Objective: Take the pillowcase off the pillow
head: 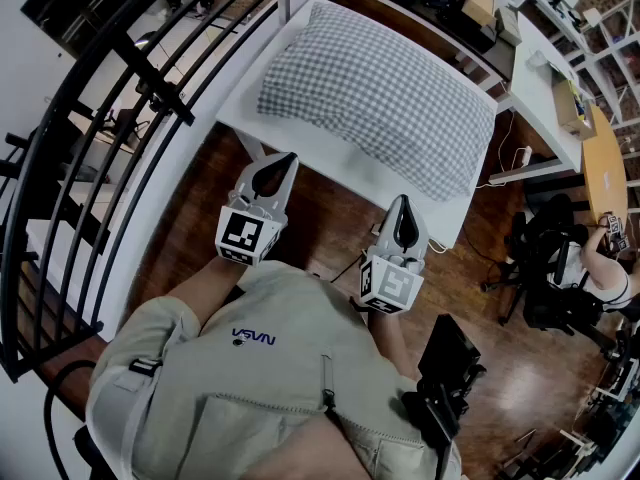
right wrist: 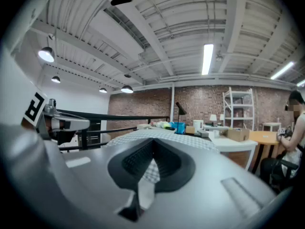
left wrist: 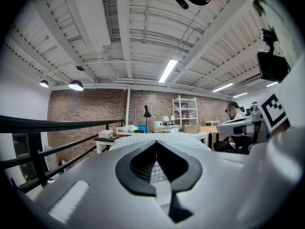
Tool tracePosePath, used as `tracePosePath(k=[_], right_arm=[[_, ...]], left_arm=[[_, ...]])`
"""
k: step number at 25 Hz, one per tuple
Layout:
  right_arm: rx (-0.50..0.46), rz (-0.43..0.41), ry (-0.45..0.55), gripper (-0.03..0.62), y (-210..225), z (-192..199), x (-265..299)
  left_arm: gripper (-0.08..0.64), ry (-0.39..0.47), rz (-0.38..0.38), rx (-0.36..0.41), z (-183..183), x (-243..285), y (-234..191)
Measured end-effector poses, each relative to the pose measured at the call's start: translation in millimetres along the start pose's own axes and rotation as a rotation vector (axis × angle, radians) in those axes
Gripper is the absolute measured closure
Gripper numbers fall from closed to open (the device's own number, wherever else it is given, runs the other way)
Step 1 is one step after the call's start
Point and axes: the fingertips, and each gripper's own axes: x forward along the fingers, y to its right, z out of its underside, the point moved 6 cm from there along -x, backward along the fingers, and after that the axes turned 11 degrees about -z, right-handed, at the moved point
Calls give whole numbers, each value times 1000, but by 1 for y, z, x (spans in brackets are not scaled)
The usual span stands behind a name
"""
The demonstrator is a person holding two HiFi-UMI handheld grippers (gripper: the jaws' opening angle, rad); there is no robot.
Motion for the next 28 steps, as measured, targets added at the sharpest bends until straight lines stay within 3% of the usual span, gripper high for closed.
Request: tracePosePath(k=[5, 10, 15, 19, 22, 23, 25, 28], right_arm=[[-35, -59, -22, 579, -42, -26, 105], [-107, -207, -111, 471, -90, -41, 217], [-214, -389, -301, 402, -148, -19, 319], [-311, -474, -493, 364, -173, 19, 370], [-436, -468, -659, 364, -179, 58, 392], [-476, -460, -696, 398, -178, 66, 395], [-511, -451, -708, 564, -176, 71, 393], [-459, -459, -643, 575, -172, 56, 380]], left_arm=[[558, 9, -5, -3, -6, 61, -93], [536, -28, 16, -18, -2, 105, -167], [490, -104, -30, -15, 21, 130, -235], [443, -176, -54, -36, 39, 138, -255], [433, -219, -70, -51, 52, 142, -263], [431, -224, -75, -57, 55, 143, -263], [431, -228, -76, -69, 62, 146, -264], [431, -240, -41, -89, 72, 158, -261]])
